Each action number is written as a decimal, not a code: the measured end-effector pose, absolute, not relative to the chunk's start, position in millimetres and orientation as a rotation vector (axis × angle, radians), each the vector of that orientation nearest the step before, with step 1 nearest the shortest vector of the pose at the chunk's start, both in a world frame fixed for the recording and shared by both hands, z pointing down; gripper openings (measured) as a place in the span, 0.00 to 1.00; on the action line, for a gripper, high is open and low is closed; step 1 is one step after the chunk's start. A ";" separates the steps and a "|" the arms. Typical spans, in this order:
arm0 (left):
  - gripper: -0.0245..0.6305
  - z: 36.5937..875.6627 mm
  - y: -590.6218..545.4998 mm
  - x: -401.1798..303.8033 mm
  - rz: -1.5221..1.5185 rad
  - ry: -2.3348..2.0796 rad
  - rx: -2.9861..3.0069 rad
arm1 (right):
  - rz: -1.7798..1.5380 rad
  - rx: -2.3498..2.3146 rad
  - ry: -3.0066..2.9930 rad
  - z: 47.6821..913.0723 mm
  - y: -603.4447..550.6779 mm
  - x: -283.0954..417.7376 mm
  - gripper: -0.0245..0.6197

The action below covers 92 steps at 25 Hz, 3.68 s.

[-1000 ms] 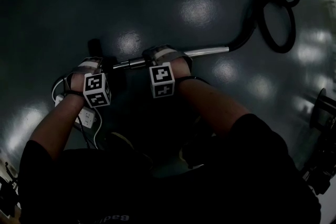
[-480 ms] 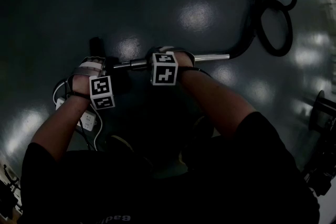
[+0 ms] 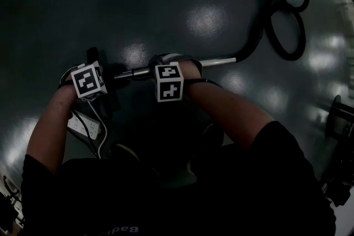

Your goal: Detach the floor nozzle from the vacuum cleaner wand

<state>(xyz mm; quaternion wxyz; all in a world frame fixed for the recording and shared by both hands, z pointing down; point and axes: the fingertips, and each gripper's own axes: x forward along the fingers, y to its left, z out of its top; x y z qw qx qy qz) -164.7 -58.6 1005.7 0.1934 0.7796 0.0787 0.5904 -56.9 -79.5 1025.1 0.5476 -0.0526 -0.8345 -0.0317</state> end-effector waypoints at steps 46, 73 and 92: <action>0.24 981.3 -22.1 -149.7 1.173 0.106 1.901 | -0.147 -0.157 -1.931 1018.7 -70.4 -42.0 0.28; 0.23 1049.3 -77.9 -178.4 2.308 -0.062 2.444 | -0.149 -0.138 -1.769 1080.2 -59.9 -1.0 0.28; 0.26 1111.0 -35.1 -196.8 2.513 0.371 2.336 | -0.118 -0.172 -1.778 1104.0 -39.6 3.6 0.34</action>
